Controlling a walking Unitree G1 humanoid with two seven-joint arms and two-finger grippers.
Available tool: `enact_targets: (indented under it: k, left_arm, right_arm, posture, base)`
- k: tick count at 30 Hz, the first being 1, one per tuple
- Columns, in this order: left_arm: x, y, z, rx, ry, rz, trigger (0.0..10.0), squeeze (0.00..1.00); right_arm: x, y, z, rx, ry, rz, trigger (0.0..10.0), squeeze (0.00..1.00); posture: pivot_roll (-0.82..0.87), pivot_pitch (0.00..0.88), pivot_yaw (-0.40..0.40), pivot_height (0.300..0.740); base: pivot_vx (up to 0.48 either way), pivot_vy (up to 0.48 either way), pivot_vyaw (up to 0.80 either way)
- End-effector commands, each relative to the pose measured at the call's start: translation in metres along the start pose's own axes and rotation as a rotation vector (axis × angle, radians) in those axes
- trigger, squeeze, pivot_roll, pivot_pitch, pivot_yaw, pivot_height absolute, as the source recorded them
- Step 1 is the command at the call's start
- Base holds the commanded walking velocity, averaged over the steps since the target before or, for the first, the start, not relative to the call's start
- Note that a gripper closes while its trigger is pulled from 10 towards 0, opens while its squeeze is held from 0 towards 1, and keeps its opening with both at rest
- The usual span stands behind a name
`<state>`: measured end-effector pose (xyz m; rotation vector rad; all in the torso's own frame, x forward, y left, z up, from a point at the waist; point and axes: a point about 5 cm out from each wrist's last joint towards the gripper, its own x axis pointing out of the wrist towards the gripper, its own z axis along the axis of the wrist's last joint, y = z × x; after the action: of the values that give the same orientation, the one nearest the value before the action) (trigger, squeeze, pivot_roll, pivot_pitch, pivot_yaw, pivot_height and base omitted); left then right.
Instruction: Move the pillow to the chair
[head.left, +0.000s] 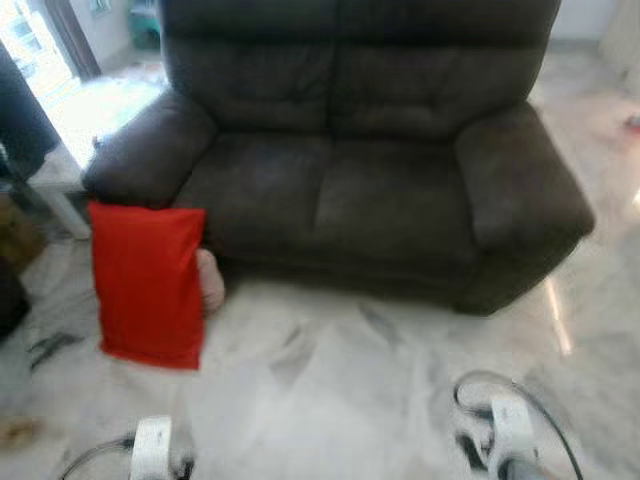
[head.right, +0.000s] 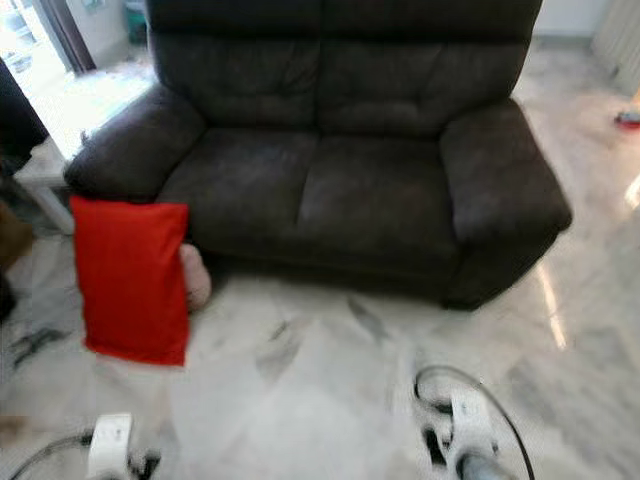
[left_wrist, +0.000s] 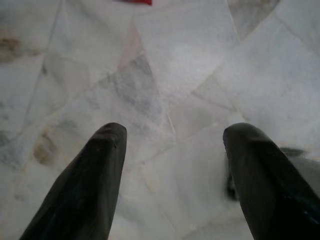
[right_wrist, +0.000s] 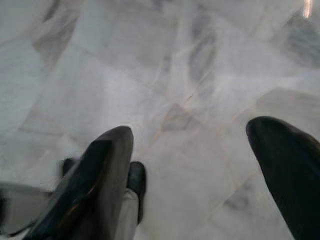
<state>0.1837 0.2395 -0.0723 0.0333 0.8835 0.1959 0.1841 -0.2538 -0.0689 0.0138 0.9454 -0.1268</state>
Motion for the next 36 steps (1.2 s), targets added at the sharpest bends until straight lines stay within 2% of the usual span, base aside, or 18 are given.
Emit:
enact_targets:
  k: [1,5,18,32,36]
  left_arm:
    - [0.0001,0.0031,0.0007,0.004,0.007,0.007,10.0,0.0]
    - [0.0001,0.003,0.0006,0.003,0.007,0.007,10.0,0.0]
    - [0.0001,0.0034,0.0009,0.006,0.006,0.009,10.0,0.0]
    - [-0.0002,0.0035,0.0021,-0.017,-0.02,0.013,10.0,0.0]
    - [-0.0002,0.0043,0.0029,0.0,-0.026,0.022,10.0,0.0]
  right_arm:
    - [0.0002,-0.0003,0.0015,0.008,-0.003,-0.002,10.0,0.0]
    - [0.0002,-0.0002,0.0019,0.0,-0.004,0.001,10.0,0.0]
    - [0.0003,0.0003,0.002,0.0,-0.006,0.008,10.0,0.0]
    - [0.0003,0.0009,0.001,0.035,-0.006,0.009,10.0,0.0]
    - [0.0002,0.0012,0.001,0.063,-0.015,0.009,10.0,0.0]
  posture:
    - [-0.01,0.053,0.023,0.74]
    - [-0.01,0.052,0.023,0.74]
    - [-0.01,0.053,0.024,0.74]
    - [-0.01,0.054,0.024,0.74]
    - [-0.01,0.054,0.025,0.74]
  base:
    - [0.0,0.259,0.0]
    - [0.0,0.26,0.35]
    - [0.0,0.26,0.78]
    - [0.0,0.0,0.0]
    - [0.0,0.0,0.0]
